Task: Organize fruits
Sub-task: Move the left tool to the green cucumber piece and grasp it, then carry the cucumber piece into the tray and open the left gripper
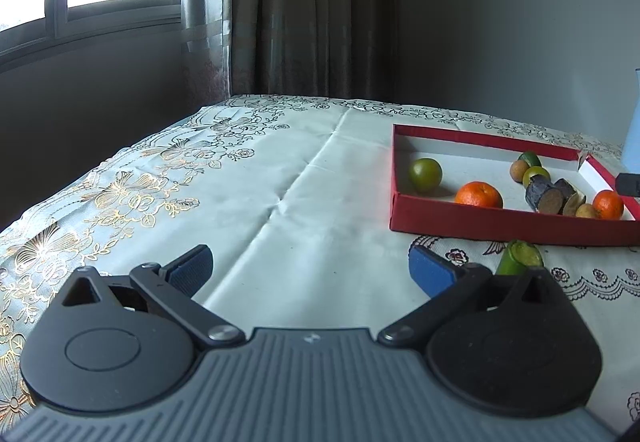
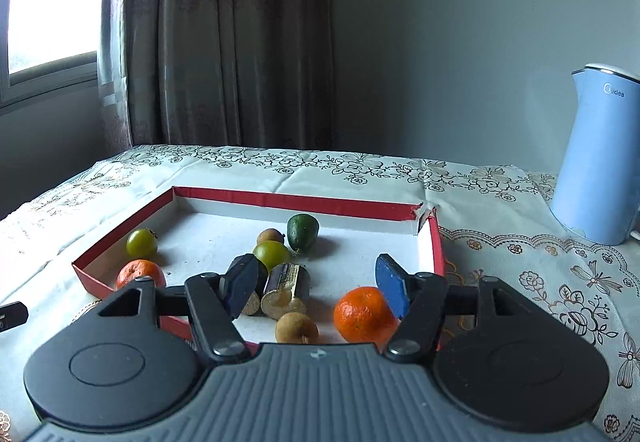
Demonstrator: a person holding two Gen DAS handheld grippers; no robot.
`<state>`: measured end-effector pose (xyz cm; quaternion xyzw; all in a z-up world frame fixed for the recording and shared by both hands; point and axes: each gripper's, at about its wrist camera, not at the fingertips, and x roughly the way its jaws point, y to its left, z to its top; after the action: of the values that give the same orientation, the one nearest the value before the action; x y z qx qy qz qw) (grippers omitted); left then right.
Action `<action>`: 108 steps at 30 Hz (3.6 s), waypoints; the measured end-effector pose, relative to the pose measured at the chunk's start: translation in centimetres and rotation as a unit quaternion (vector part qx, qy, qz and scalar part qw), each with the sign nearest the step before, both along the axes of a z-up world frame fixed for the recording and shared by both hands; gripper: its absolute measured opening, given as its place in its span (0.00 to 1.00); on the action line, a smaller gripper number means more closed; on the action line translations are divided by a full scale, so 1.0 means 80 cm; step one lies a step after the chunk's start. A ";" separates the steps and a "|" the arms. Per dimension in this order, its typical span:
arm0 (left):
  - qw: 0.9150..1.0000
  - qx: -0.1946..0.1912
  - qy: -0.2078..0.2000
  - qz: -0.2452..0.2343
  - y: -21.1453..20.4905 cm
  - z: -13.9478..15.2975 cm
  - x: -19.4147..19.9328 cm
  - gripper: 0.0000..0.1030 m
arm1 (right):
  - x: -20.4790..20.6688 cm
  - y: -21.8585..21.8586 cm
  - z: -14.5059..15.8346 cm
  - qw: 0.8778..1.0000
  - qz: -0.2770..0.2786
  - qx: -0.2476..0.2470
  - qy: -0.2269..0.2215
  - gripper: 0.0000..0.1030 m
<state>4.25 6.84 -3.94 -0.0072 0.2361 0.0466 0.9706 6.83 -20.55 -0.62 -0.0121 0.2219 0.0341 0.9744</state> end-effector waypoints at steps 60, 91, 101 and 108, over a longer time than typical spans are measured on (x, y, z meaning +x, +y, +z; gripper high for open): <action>0.987 0.068 0.039 -0.143 -0.156 0.005 0.021 0.29 | -0.040 -0.078 -0.046 0.991 -0.035 0.083 0.102 0.86; 0.993 0.068 0.006 -0.095 -0.192 0.055 0.120 0.29 | -0.038 -0.080 -0.046 0.990 -0.034 0.090 0.103 0.86; 0.993 0.052 0.037 -0.096 -0.192 0.034 0.147 0.29 | -0.038 -0.080 -0.047 0.990 -0.033 0.090 0.103 0.87; 0.994 0.058 0.007 -0.087 -0.194 0.035 0.139 0.83 | -0.037 -0.080 -0.047 0.990 -0.033 0.095 0.102 0.88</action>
<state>15.39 -8.65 -1.16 0.0699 0.2396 -0.0244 0.9681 3.83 -26.97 -4.39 0.0912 0.3162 0.0244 0.9440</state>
